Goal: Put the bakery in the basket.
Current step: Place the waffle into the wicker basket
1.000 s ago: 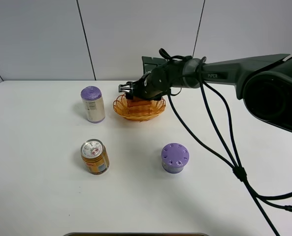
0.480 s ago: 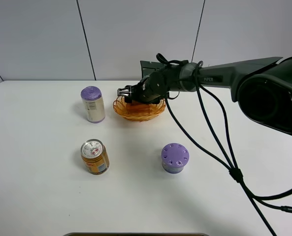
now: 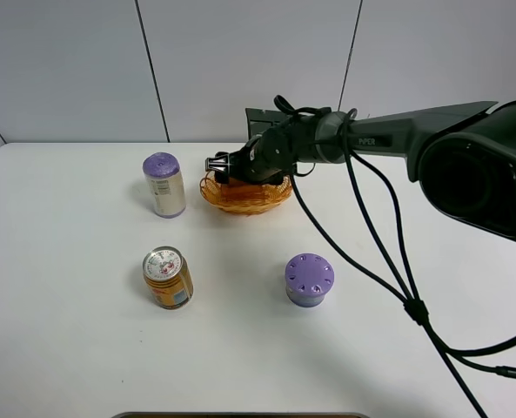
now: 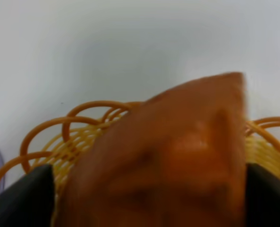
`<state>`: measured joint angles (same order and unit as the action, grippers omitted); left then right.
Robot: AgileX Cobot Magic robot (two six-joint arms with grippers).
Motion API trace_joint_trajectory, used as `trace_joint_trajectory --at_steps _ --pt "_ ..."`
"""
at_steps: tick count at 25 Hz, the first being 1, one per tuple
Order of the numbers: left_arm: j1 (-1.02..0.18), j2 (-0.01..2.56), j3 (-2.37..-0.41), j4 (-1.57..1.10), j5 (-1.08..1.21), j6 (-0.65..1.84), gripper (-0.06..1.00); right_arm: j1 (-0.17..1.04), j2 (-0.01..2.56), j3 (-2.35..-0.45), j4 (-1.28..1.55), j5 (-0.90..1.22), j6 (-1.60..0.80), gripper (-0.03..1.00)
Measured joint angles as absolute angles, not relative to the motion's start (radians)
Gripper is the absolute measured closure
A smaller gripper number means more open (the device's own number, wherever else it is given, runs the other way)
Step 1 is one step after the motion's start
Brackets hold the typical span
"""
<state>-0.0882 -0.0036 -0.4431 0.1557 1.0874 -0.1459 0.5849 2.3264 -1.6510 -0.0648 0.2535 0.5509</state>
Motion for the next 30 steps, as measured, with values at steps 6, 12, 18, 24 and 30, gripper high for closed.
trace_joint_trajectory --at_steps 6,12,18,24,30 --pt "-0.088 -0.004 -0.443 0.156 1.087 -0.146 -0.04 0.586 2.326 -1.651 -0.065 0.245 0.551 -0.01" --pt "-0.088 -0.004 -0.443 0.156 1.087 -0.146 -0.04 0.586 2.326 -1.651 -0.065 0.245 0.551 -0.02" --pt "-0.088 -0.004 -0.443 0.156 1.087 -0.146 -0.04 0.586 2.325 -1.651 -0.065 0.252 0.551 -0.02" --pt "-0.088 -0.004 -0.443 0.156 1.087 -0.146 -0.04 0.588 2.276 -1.651 -0.073 0.304 0.551 -0.02" --pt "-0.088 -0.004 -0.443 0.156 1.087 -0.146 -0.04 0.613 2.198 -1.651 -0.084 0.346 0.552 -0.02"
